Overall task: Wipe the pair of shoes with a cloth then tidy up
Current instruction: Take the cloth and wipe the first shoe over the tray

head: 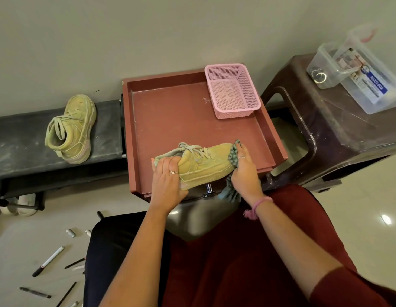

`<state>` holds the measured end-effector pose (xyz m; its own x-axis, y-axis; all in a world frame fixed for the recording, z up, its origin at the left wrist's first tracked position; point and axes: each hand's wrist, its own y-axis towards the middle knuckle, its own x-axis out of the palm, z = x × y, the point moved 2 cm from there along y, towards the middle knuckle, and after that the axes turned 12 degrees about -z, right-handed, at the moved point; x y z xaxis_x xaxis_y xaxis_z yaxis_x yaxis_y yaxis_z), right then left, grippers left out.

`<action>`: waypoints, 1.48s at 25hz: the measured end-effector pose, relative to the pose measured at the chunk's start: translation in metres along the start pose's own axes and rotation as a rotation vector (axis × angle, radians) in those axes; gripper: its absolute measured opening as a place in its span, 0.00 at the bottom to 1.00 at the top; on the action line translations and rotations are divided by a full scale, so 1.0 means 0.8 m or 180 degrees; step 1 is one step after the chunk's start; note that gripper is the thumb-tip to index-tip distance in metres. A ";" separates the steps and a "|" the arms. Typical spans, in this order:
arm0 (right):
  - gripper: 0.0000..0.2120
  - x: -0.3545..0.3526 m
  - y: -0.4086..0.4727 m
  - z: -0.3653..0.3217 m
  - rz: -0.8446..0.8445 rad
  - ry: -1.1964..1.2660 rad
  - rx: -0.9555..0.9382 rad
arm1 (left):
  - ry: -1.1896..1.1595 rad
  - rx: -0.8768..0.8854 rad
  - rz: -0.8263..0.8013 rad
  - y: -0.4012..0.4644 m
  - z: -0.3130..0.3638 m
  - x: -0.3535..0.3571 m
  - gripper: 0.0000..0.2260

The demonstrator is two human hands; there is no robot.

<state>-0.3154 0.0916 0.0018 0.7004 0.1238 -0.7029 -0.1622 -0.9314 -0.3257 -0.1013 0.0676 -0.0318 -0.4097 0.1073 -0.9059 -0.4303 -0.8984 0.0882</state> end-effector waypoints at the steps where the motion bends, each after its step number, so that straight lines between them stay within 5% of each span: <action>1: 0.37 0.016 -0.015 -0.006 0.0030 -0.0098 -0.0060 | 0.0011 -0.0025 0.0005 0.000 0.001 0.000 0.37; 4: 0.40 0.078 -0.058 -0.026 0.0005 -0.0333 -0.0416 | 0.0028 -0.0095 -0.0044 0.001 0.000 0.004 0.36; 7: 0.31 0.100 -0.079 -0.027 0.0016 -0.1123 -0.1010 | -0.0023 -0.0099 -0.0034 0.000 0.001 0.002 0.34; 10: 0.29 0.062 -0.053 -0.009 -0.0063 -0.1332 -0.0790 | -0.0036 -0.0039 -0.0051 0.000 0.002 -0.001 0.36; 17: 0.38 0.021 -0.002 -0.032 0.0172 -0.0445 0.0017 | 0.0033 -0.0108 -0.0137 0.003 0.001 0.001 0.38; 21: 0.38 0.078 -0.060 -0.059 -0.0179 -0.0607 -0.0779 | 0.0026 -0.0122 -0.0125 0.003 0.001 0.003 0.32; 25: 0.27 0.082 -0.061 -0.053 -0.0004 -0.1564 -0.1406 | 0.0021 -0.0118 -0.0096 0.001 0.000 0.002 0.34; 28: 0.28 0.043 -0.040 -0.029 -0.0080 -0.2293 -0.0965 | 0.0075 -0.0129 -0.0146 0.003 0.001 0.002 0.37; 32: 0.26 0.015 -0.014 -0.045 0.0025 -0.1920 -0.0443 | 0.0156 -0.0144 -0.0168 0.001 0.004 -0.001 0.40; 37: 0.34 0.068 -0.060 -0.086 -0.0055 -0.0521 -0.0712 | 0.0050 -0.0169 -0.0284 0.003 -0.001 0.005 0.38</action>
<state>-0.2219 0.1193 0.0227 0.5771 0.1771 -0.7973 0.0191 -0.9789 -0.2037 -0.1031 0.0657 -0.0355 -0.3587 0.1816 -0.9156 -0.4212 -0.9069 -0.0148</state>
